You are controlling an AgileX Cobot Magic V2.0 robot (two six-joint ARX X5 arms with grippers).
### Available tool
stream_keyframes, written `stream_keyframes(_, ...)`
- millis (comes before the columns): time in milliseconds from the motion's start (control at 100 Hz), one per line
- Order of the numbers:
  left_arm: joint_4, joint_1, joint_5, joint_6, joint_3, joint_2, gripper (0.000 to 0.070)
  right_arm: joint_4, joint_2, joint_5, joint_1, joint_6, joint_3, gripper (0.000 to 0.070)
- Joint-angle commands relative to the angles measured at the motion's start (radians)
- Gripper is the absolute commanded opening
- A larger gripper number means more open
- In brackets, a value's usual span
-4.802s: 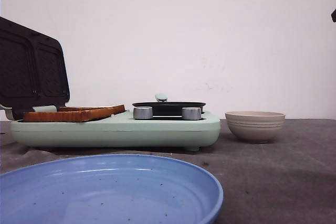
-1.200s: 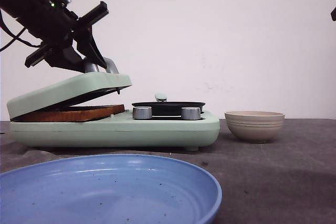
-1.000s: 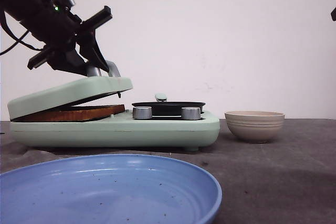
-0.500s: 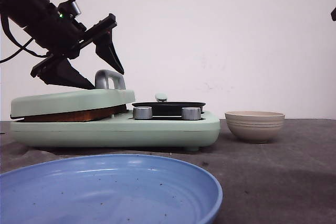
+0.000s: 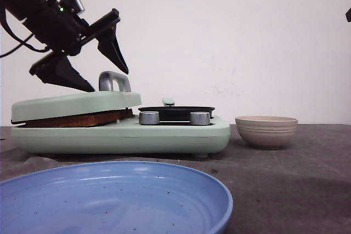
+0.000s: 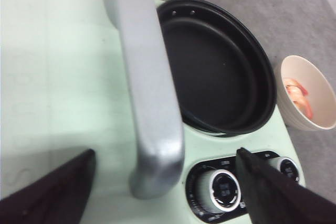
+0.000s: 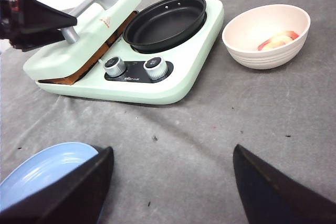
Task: Make breakfast with bread and shrimp
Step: 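Release the lid handle and raise the left gripper away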
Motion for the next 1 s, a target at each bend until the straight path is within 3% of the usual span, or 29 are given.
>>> stream_keyframes(0, 0.003, 0.003, -0.012, 0.040, 0.017, -0.015, 0.0475, 0.008, 0.000, 0.002, 0.005, -0.001, 0.007, 0.0440)
stream_keyframes(400, -0.019, 0.012, -0.080, 0.113, 0.017, -0.175, 0.0473, 0.027, -0.001, -0.009, 0.005, 0.003, 0.009, 0.0440)
stream_keyframes(810, -0.080, 0.012, -0.110, 0.145, 0.017, -0.410, 0.0474, 0.023, -0.001, -0.031, 0.005, 0.097, 0.013, 0.0440)
stream_keyframes(990, -0.162, 0.012, -0.120, 0.196, 0.017, -0.510, 0.0474, 0.014, 0.000, -0.025, 0.005, 0.143, 0.033, 0.0440)
